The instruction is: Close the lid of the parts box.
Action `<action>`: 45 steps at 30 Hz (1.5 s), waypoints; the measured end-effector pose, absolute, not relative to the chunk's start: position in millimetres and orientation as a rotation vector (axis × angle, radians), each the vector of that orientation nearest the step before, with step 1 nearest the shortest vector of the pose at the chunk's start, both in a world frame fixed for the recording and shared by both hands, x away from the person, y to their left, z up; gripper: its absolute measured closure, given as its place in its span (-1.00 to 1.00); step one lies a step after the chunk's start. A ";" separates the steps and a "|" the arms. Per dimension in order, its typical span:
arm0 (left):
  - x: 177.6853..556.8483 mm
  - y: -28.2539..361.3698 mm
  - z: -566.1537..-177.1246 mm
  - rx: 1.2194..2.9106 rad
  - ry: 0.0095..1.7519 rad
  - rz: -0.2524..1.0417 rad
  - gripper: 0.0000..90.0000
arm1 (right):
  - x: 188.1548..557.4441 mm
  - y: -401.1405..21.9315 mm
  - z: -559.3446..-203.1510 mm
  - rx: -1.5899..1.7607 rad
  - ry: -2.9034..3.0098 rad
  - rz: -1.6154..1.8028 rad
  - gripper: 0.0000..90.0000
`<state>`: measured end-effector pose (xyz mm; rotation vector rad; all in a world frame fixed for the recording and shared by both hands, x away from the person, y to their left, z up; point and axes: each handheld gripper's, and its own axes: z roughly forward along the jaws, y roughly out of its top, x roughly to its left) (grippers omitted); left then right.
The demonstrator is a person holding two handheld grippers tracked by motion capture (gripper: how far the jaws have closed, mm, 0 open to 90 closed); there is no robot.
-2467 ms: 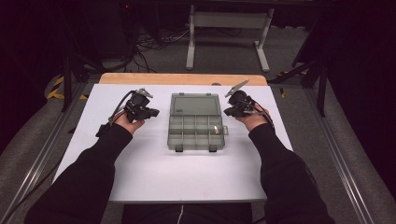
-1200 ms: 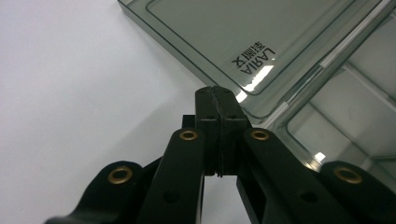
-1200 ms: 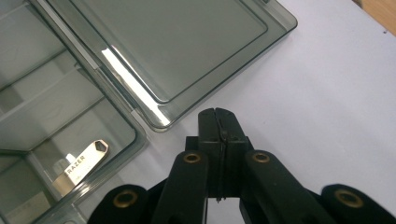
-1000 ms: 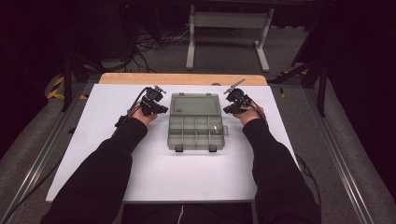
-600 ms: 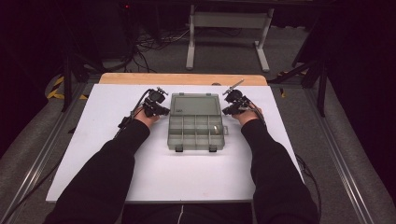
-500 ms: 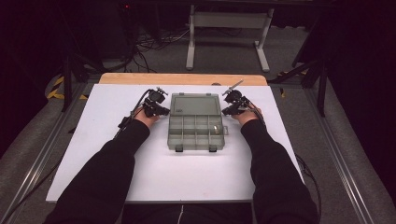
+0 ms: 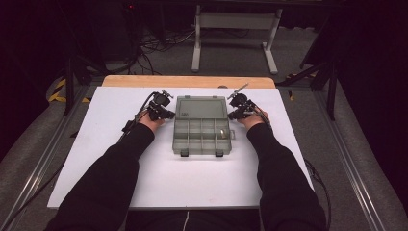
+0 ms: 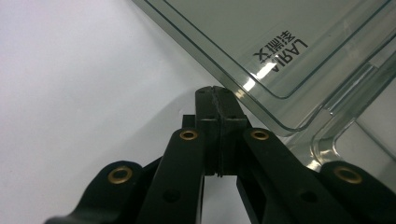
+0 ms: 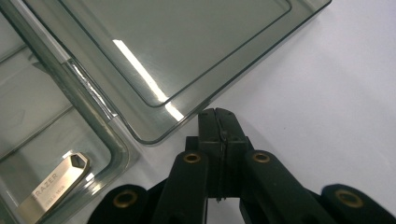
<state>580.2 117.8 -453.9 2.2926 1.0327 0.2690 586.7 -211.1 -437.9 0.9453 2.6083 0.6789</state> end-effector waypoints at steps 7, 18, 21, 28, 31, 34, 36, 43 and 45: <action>579.5 115.3 -454.1 2.290 1.038 0.291 1.00 | 588.1 -210.5 -438.1 0.942 2.600 0.679 1.00; 578.7 108.5 -454.6 2.270 1.040 0.352 1.00 | 591.4 -209.3 -438.4 0.944 2.575 0.683 1.00; 579.4 108.4 -454.5 2.263 1.040 0.358 1.00 | 592.0 -209.8 -438.8 0.949 2.565 0.691 1.00; 580.7 108.3 -455.4 2.240 1.049 0.352 0.99 | 591.8 -209.8 -439.7 0.956 2.531 0.705 1.00; 580.3 107.9 -455.2 2.232 1.050 0.364 1.00 | 591.8 -210.3 -439.3 0.956 2.522 0.717 1.00; 580.1 108.1 -454.0 2.226 1.044 0.374 1.00 | 591.4 -210.7 -437.7 0.954 2.511 0.730 1.00; 579.6 108.3 -452.5 2.213 1.047 0.380 0.99 | 591.3 -211.7 -436.0 0.953 2.500 0.745 1.00; 578.5 107.8 -449.4 2.192 1.049 0.408 0.99 | 589.7 -212.6 -430.9 0.938 2.467 0.772 1.00; 578.1 108.0 -448.0 2.186 1.045 0.417 0.99 | 588.8 -213.2 -428.2 0.932 2.454 0.783 1.00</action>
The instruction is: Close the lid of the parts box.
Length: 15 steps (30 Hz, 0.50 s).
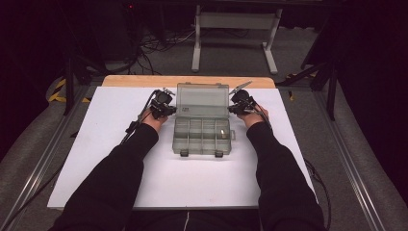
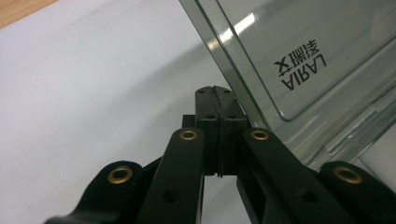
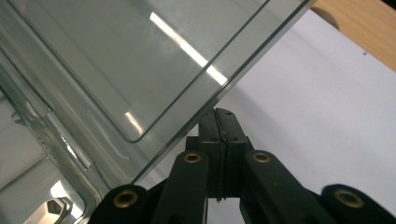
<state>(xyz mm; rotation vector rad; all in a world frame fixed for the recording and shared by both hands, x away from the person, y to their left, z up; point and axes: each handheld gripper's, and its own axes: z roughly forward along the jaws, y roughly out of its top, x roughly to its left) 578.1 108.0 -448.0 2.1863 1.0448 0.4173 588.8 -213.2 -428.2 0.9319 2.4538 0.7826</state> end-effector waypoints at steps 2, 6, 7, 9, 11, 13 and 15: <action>577.4 107.7 -447.3 2.177 1.046 0.420 1.00 | 588.2 -213.4 -426.6 0.931 2.444 0.789 1.00; 576.7 108.3 -445.3 2.176 1.038 0.431 0.99 | 586.9 -214.2 -423.4 0.925 2.428 0.803 1.00; 576.7 108.3 -445.3 2.176 1.038 0.431 0.99 | 586.6 -214.6 -422.5 0.926 2.423 0.807 1.00; 575.8 108.4 -444.2 2.173 1.035 0.433 0.99 | 586.1 -215.0 -420.7 0.922 2.414 0.815 1.00; 575.4 108.7 -443.1 2.173 1.031 0.436 0.99 | 585.3 -215.4 -419.1 0.919 2.411 0.821 1.00; 575.0 108.8 -442.5 2.166 1.031 0.435 1.00 | 584.5 -215.7 -417.7 0.916 2.406 0.829 1.00; 574.8 109.4 -441.4 2.169 1.027 0.440 0.99 | 584.3 -215.9 -417.2 0.914 2.403 0.831 1.00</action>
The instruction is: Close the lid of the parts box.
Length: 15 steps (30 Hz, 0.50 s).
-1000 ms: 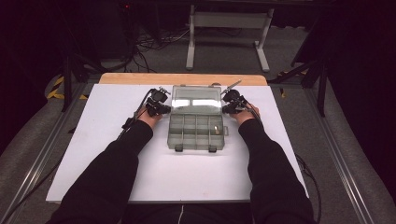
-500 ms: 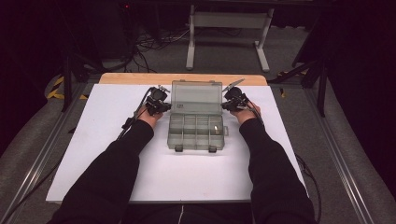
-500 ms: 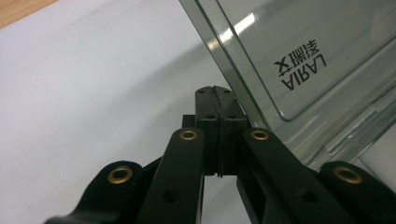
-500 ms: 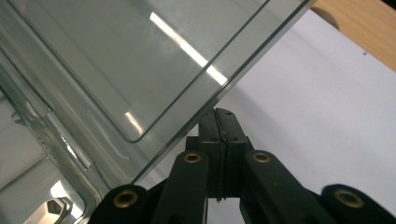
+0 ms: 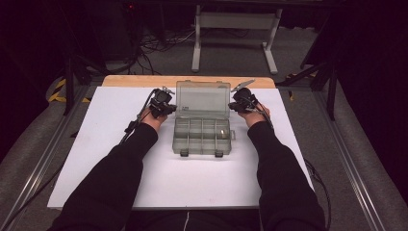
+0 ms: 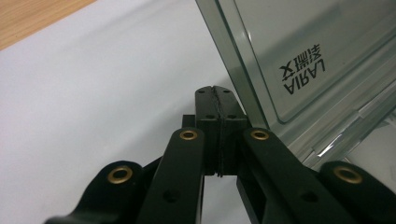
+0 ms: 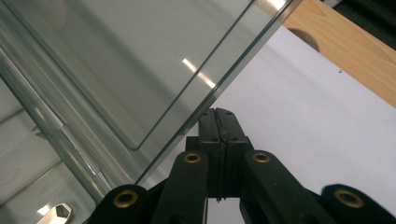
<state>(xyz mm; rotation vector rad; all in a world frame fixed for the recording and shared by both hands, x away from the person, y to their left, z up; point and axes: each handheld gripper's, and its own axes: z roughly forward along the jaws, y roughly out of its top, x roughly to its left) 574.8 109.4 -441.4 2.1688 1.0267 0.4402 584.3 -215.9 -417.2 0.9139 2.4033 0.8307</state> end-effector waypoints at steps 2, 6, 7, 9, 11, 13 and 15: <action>573.8 109.5 -439.7 2.164 1.024 0.444 0.99 | 583.1 -216.6 -414.8 0.911 2.396 0.844 1.00; 572.7 110.2 -437.8 2.162 1.021 0.444 0.99 | 581.6 -216.9 -412.4 0.907 2.389 0.861 1.00; 572.5 110.3 -437.4 2.157 1.017 0.448 0.99 | 580.2 -217.2 -410.3 0.899 2.386 0.868 1.00; 571.2 110.6 -435.5 2.153 1.012 0.449 0.99 | 579.2 -217.5 -409.0 0.893 2.382 0.873 1.00; 570.4 111.4 -433.9 2.159 1.006 0.450 0.99 | 577.6 -218.1 -407.0 0.887 2.380 0.881 1.00; 570.1 111.7 -433.4 2.152 1.003 0.451 0.99 | 575.9 -218.6 -404.7 0.880 2.377 0.888 1.00; 569.0 112.6 -431.4 2.152 0.994 0.450 0.99 | 574.6 -219.1 -403.1 0.873 2.376 0.896 1.00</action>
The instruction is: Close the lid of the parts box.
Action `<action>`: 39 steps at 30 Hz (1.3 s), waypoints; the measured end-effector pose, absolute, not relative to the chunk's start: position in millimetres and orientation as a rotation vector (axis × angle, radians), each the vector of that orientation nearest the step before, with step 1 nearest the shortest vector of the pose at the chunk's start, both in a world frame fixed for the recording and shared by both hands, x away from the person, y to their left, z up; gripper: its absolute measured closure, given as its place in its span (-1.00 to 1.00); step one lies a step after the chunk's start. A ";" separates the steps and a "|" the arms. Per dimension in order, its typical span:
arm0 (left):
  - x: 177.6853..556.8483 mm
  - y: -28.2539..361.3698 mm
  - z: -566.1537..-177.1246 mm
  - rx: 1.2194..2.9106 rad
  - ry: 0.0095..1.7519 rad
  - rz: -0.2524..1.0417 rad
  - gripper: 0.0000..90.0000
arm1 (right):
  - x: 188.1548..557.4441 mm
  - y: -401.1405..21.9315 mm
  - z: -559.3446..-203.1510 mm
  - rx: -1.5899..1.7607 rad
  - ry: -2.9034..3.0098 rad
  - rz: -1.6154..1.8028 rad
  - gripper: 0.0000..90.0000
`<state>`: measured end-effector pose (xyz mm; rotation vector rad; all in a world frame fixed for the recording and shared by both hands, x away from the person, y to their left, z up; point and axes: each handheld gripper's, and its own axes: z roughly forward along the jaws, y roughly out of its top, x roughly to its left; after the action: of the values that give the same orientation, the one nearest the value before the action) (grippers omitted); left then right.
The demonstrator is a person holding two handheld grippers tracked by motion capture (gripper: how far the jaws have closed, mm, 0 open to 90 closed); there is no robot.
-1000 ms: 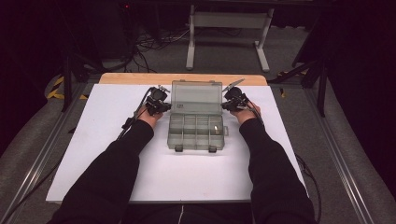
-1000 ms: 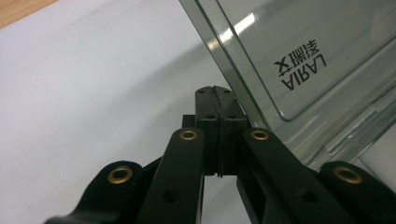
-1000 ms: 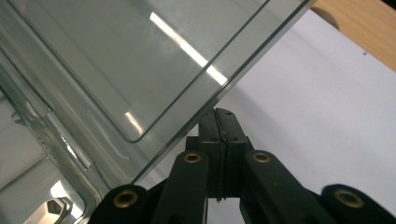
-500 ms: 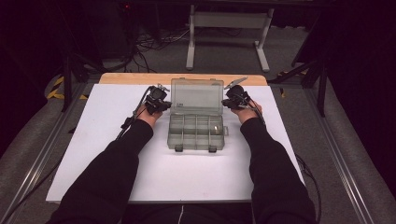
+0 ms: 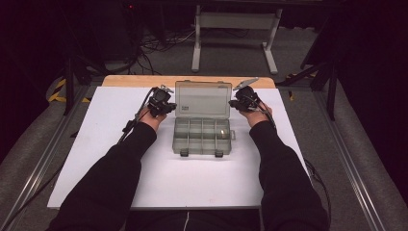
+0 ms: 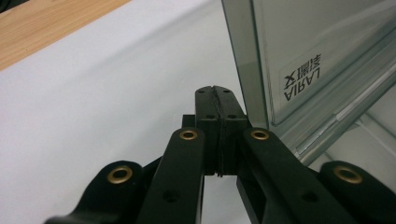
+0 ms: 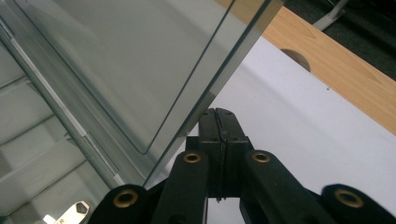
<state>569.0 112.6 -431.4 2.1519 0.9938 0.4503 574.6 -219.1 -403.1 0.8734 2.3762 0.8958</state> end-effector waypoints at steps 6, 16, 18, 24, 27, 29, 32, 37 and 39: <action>566.8 113.5 -429.0 2.156 0.981 0.446 0.99 | 570.7 -220.1 -399.1 0.859 2.373 0.913 1.00; 564.1 117.4 -425.1 2.157 0.961 0.405 0.99 | 562.5 -221.9 -393.1 0.812 2.378 0.929 1.00; 563.0 118.1 -423.5 2.154 0.953 0.403 0.99 | 559.9 -222.3 -391.9 0.801 2.380 0.931 1.00; 559.6 118.5 -419.4 2.159 0.932 0.408 0.99 | 556.0 -224.1 -389.9 0.796 2.378 0.940 1.00; 558.5 119.1 -418.1 2.163 0.922 0.402 0.99 | 553.5 -224.3 -389.1 0.788 2.381 0.937 1.00; 557.7 119.1 -417.6 2.166 0.920 0.399 0.99 | 552.2 -224.5 -388.7 0.781 2.382 0.940 1.00; 556.0 119.8 -415.6 2.168 0.907 0.393 0.99 | 548.0 -225.3 -386.8 0.758 2.391 0.939 1.00; 553.6 120.4 -414.0 2.175 0.895 0.385 0.99 | 544.0 -225.5 -384.5 0.740 2.394 0.939 1.00; 552.7 120.7 -413.2 2.181 0.890 0.382 0.98 | 541.9 -225.4 -383.5 0.733 2.398 0.940 1.00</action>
<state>552.7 120.7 -413.2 2.1807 0.8899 0.3824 541.9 -225.4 -383.5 0.7332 2.3977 0.9396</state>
